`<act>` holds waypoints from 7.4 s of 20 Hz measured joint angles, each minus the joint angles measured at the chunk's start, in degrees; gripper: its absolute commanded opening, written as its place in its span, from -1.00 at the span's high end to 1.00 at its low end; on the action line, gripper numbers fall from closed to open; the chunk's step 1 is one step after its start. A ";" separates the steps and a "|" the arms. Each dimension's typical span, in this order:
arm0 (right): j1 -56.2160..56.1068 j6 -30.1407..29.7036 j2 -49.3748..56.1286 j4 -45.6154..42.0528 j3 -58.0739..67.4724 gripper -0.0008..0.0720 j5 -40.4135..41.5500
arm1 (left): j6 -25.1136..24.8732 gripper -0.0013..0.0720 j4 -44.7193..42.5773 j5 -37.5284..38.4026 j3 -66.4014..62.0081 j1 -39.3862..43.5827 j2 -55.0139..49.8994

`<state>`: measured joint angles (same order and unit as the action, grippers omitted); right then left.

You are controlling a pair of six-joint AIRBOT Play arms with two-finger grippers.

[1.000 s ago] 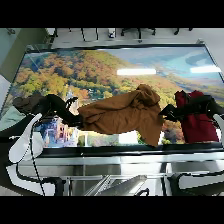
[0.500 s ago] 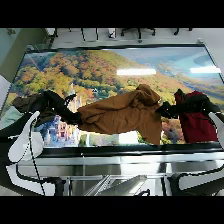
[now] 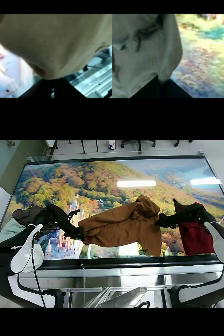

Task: Fold the shirts.

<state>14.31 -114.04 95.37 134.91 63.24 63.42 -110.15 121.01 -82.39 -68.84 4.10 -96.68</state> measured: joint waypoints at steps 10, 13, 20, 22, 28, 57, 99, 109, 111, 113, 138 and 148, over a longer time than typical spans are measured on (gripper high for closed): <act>5.01 0.39 -32.61 13.29 30.23 0.91 8.00 | 5.88 0.93 15.21 8.17 -25.83 -5.92 35.80; 7.72 0.50 -42.66 13.46 41.94 0.91 2.47 | 10.82 0.93 9.01 18.93 -34.67 -9.53 50.07; 9.94 0.07 -51.45 10.32 50.40 0.91 -6.69 | 17.92 0.93 -7.58 20.41 -42.60 -17.94 60.61; 10.01 0.26 -48.76 10.08 50.80 0.91 -5.29 | 18.67 0.93 -7.65 17.73 -39.91 -18.78 58.07; 3.37 1.49 -32.26 10.95 43.01 0.91 3.80 | 15.54 0.93 -0.20 18.05 -23.39 -13.44 42.07; 12.63 4.44 -13.16 -4.83 6.95 -0.29 5.44 | 17.70 -0.86 -8.48 0.74 -21.66 -13.46 6.12; 15.74 0.61 -49.66 9.88 30.86 0.91 2.19 | 10.51 0.93 7.91 22.10 -24.98 -15.37 54.34; 16.61 0.85 -49.51 5.51 48.61 0.91 6.51 | 13.49 0.93 2.40 12.68 -41.35 -21.94 54.21; 15.47 0.85 -45.70 6.38 46.10 0.91 9.14 | 13.68 0.93 2.45 10.91 -36.81 -18.71 49.94; 12.90 0.83 -41.46 6.54 40.70 0.91 10.54 | 13.07 0.93 2.56 11.10 -30.86 -13.94 44.70; 1.03 3.48 15.63 -4.15 42.91 0.91 -5.20 | 18.23 0.93 -7.65 15.37 -44.33 -6.51 -17.97; -1.01 8.76 14.40 -26.49 39.21 0.91 2.34 | 21.73 0.93 -20.70 4.50 -41.88 -0.81 -16.98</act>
<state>13.30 -105.27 109.78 108.42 102.45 65.76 -88.42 100.31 -77.89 -110.72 3.29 -113.67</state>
